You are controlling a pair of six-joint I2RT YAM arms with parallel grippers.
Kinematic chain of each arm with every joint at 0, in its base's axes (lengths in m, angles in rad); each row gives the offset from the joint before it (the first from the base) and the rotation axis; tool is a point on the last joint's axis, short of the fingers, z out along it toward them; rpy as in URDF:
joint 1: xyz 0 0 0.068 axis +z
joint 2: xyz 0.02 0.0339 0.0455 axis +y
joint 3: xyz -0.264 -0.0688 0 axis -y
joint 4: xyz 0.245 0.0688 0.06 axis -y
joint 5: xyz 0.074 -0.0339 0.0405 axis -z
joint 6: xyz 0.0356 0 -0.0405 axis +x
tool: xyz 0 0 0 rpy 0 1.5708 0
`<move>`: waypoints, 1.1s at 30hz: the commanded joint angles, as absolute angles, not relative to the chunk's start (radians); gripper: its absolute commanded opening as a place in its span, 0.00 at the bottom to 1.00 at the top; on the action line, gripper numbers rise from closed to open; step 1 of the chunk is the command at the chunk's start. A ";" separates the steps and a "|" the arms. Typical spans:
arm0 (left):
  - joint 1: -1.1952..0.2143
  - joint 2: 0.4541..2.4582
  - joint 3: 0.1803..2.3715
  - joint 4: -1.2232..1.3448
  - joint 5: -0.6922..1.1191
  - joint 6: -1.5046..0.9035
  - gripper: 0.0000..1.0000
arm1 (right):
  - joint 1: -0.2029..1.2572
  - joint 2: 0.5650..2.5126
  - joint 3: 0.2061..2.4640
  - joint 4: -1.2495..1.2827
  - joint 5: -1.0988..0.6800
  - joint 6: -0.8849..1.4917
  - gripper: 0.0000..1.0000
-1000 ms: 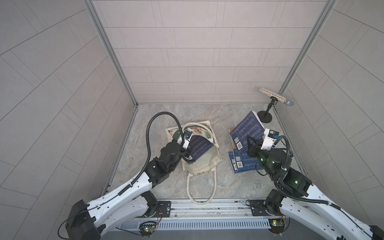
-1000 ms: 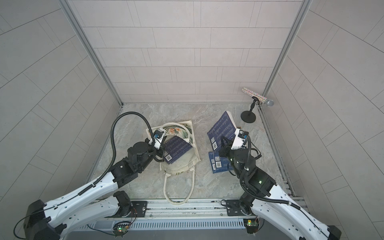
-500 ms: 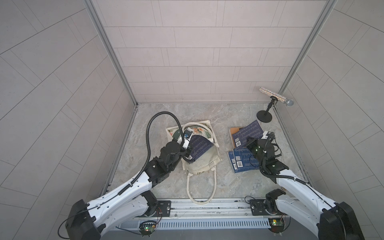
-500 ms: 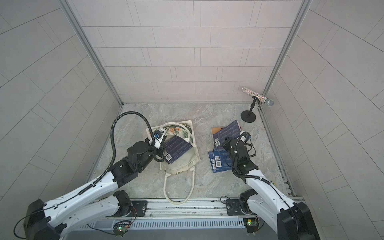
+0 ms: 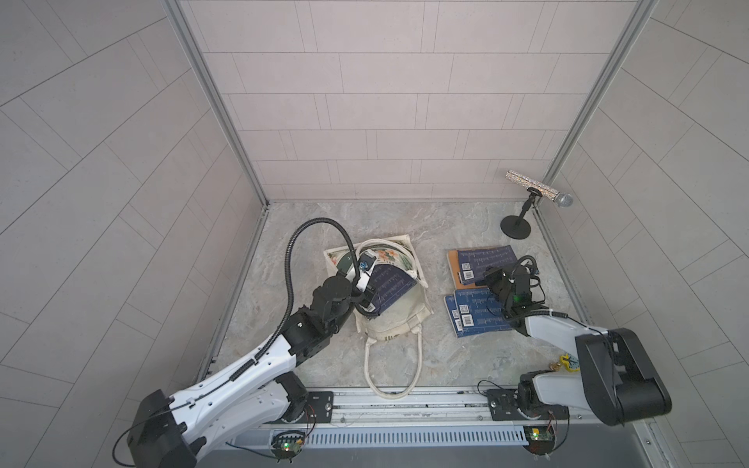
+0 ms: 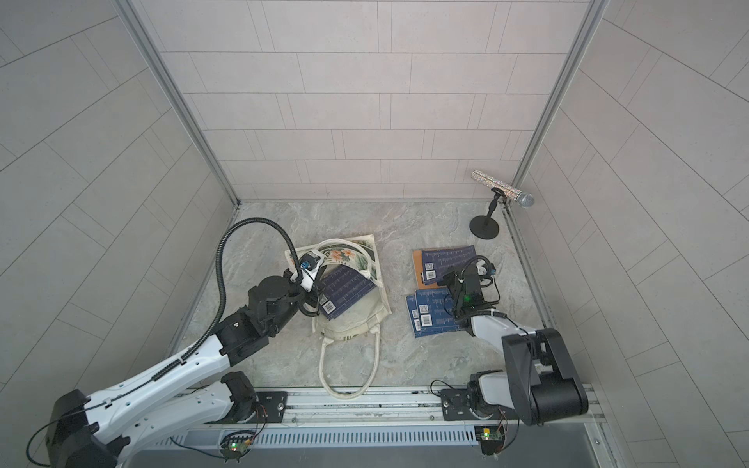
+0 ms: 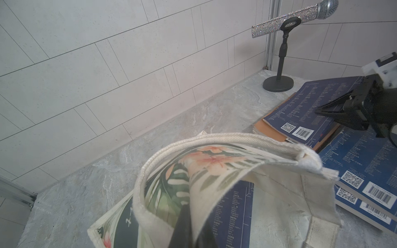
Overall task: Take out the books from the canvas bag
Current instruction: Place the book on the book.
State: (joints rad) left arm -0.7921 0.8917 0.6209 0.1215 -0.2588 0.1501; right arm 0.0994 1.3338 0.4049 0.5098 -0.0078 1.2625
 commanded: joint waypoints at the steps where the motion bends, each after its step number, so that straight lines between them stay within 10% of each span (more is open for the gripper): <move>1: -0.786 0.874 0.646 0.163 -0.251 0.158 0.00 | 0.097 1.372 0.434 0.556 -0.082 1.288 0.00; 7: -0.786 0.873 0.645 0.165 -0.245 0.161 0.00 | 0.097 1.328 0.438 0.440 -0.070 1.295 0.09; 14: -0.785 0.873 0.645 0.164 -0.237 0.163 0.00 | 0.089 1.244 0.451 0.298 -0.044 1.251 0.69; 21: -0.785 0.873 0.644 0.164 -0.234 0.164 0.00 | 0.062 1.239 0.496 0.168 -0.179 1.226 0.99; 33: -0.783 0.874 0.647 0.161 -0.223 0.166 0.00 | 0.060 1.003 0.528 -0.064 -0.144 1.179 1.00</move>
